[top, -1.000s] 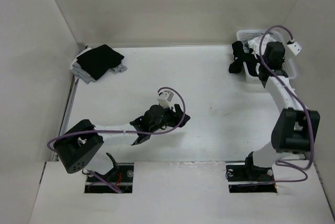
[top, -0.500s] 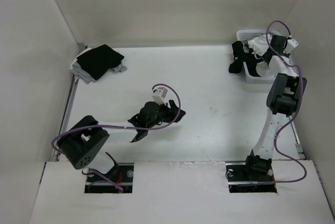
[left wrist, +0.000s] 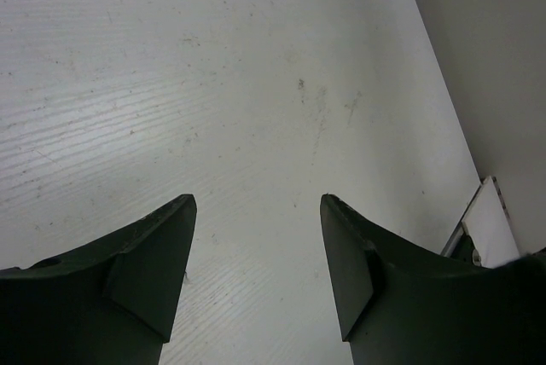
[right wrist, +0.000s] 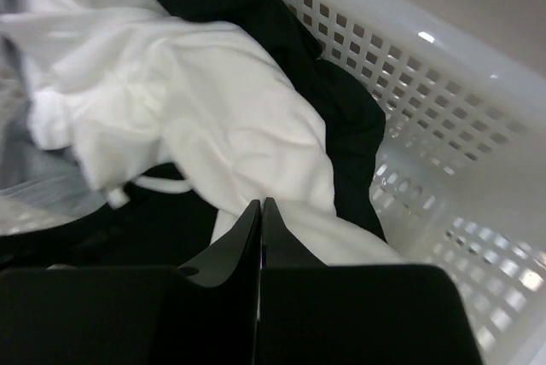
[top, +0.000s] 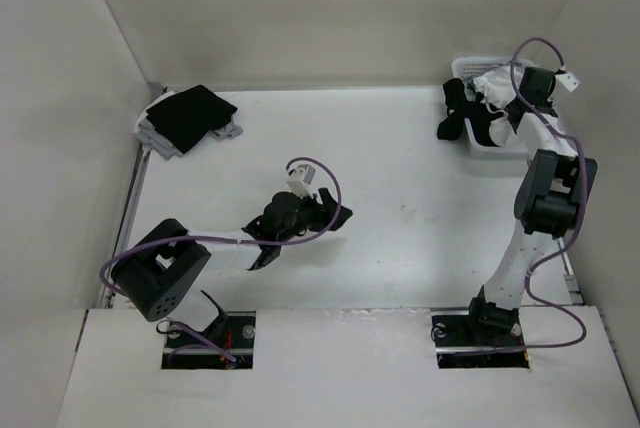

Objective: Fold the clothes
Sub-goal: Grab the tank top from the pile, then move the tank top to the center of the board

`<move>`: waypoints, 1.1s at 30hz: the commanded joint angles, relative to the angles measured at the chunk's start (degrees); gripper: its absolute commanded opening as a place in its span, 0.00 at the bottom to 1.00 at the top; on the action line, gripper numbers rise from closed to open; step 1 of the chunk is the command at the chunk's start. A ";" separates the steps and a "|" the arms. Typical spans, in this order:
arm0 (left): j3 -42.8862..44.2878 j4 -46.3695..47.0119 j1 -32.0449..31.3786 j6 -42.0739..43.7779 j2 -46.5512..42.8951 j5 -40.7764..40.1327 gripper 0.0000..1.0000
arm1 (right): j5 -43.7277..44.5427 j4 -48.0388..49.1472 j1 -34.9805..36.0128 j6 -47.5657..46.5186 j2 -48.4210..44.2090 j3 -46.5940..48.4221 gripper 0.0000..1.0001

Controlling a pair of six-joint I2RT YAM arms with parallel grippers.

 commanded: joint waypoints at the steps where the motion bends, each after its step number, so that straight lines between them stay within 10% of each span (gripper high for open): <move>1: -0.84 4.52 0.62 -0.67 0.11 1.26 0.59 | 0.20 14.42 4.81 1.97 -20.59 -7.73 0.00; 13: -6.98 2.25 12.55 -8.84 -16.21 2.84 0.59 | 2.56 8.03 39.23 0.39 -48.41 -18.64 0.02; 19: -13.49 -11.90 26.35 -14.30 -32.92 4.16 0.61 | 1.27 9.26 65.97 7.24 -41.66 -28.85 0.50; 23: -15.17 -22.70 32.08 -12.02 -39.35 4.86 0.61 | 0.11 9.86 71.18 10.48 -42.69 -36.21 0.54; 27: -14.73 -27.90 32.00 -8.07 -40.67 2.58 0.55 | 0.46 8.81 70.66 12.69 -45.77 -45.18 0.36; 33: -10.60 -30.81 22.88 -3.24 -37.70 -0.49 0.43 | 3.36 8.64 68.12 19.46 -48.50 -57.40 0.31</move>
